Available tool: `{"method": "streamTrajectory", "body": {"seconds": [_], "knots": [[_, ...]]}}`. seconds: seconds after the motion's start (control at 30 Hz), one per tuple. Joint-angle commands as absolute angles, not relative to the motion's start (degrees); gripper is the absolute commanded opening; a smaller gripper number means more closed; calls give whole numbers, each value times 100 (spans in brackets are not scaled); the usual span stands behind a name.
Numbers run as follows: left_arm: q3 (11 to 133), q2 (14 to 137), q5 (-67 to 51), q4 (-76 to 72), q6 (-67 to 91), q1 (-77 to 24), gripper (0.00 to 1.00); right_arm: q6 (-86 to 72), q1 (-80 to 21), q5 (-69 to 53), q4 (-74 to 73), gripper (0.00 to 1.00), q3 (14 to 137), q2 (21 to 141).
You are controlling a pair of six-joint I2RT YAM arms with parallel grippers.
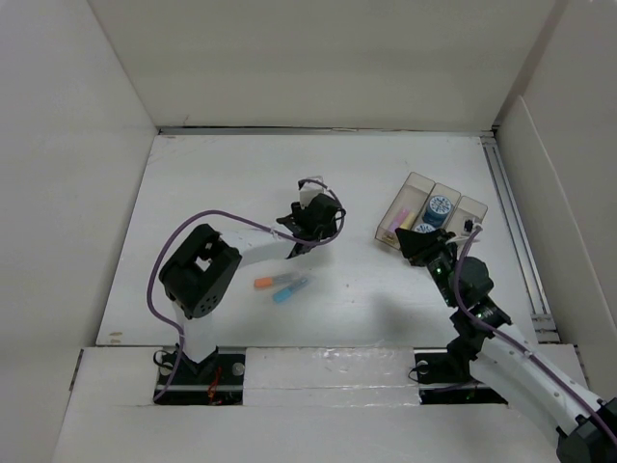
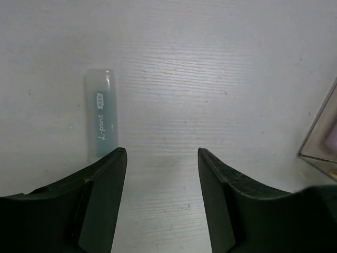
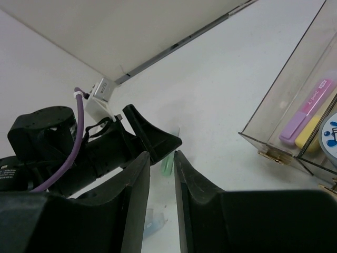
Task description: Organize the desk
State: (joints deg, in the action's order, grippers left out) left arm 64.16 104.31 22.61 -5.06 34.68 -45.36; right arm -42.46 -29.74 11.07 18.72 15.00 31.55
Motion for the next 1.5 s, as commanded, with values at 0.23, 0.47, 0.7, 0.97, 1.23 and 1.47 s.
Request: {"method": "streamTrajectory", "body": {"seconds": [0.23, 0.47, 0.7, 0.97, 1.23, 1.47], "knots": [[5739, 9817, 3015, -720, 4070, -4438, 51, -4175, -3032, 993, 2188, 32, 1793, 3234], [5994, 10458, 2646, -695, 3867, -4307, 48, -4157, -3032, 975, 2180, 32, 1811, 3270], [6196, 10758, 2637, -501, 3823, -4307, 32, -4166, -3032, 941, 2188, 33, 1819, 3278], [6152, 10723, 2646, -431, 3753, -4307, 0, -4175, -3032, 958, 2188, 33, 1793, 3252], [6398, 10134, 2426, -510, 3498, -4622, 0, -4175, -3032, 958, 2162, 33, 1802, 3191], [6750, 9704, 1214, -1299, 3156, -4807, 0, -4192, -3032, 1186, 1926, 33, 1749, 2674]]}}
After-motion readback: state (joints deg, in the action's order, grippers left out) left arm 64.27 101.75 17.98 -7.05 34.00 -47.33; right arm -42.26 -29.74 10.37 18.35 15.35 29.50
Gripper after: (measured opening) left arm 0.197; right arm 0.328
